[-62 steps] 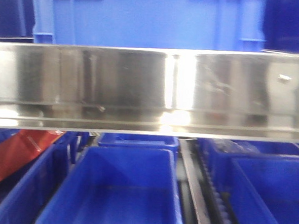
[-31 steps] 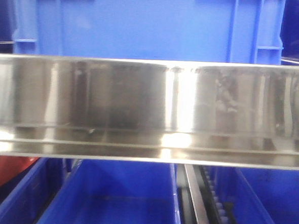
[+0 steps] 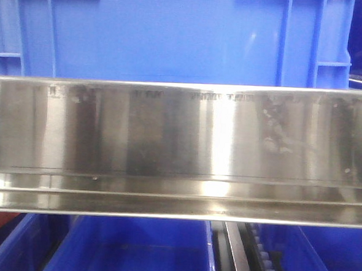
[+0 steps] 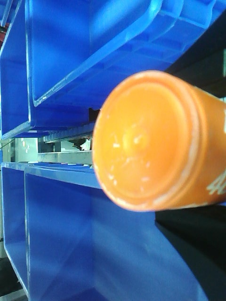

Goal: Place cylindrical capacitor in blue bin on shelf

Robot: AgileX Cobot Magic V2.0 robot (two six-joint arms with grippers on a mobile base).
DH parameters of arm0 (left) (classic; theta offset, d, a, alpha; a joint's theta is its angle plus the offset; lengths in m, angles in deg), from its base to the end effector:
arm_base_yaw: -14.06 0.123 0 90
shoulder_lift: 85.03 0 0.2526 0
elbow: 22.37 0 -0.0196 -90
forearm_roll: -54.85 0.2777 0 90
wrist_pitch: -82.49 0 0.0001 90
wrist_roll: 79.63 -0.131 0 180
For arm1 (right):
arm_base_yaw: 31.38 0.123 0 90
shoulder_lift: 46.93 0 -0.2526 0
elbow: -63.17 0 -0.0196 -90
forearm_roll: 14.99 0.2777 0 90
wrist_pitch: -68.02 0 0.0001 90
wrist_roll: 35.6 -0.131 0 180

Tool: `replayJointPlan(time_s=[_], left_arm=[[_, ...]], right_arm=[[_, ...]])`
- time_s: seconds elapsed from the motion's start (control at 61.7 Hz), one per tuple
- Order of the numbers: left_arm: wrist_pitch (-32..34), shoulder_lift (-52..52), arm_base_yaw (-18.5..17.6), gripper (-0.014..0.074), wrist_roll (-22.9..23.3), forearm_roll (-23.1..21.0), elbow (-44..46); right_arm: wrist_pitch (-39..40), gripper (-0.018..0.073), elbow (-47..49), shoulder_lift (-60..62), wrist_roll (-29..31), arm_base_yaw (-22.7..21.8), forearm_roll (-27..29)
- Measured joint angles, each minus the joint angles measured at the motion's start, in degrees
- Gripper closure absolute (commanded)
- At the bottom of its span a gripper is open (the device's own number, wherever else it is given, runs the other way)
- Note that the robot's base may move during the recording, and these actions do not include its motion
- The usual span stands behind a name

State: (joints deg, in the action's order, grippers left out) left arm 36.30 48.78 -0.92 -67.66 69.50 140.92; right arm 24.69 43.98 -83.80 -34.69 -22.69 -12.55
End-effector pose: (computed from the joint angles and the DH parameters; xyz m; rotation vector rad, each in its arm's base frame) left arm 0.1856 -0.0249 0.4090 0.0925 1.8798 -0.0265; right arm 0.1443 0.0259 0.4245 -0.1399 1.7308 0.1480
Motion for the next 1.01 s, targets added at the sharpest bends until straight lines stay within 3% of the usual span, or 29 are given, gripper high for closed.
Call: replayJointPlan(time_s=[0.762, 1.005], left_arm=[[0.0, 0.0, 0.0, 0.0707, 0.0, 0.0, 0.0], [3.2, 0.0, 0.0, 0.0707, 0.0, -0.2, 0.0]], right_arm=[[0.0, 0.0712, 0.0, 0.0, 0.0, 0.0, 0.0], [0.0, 0.0712, 0.0, 0.0, 0.0, 0.0, 0.0]])
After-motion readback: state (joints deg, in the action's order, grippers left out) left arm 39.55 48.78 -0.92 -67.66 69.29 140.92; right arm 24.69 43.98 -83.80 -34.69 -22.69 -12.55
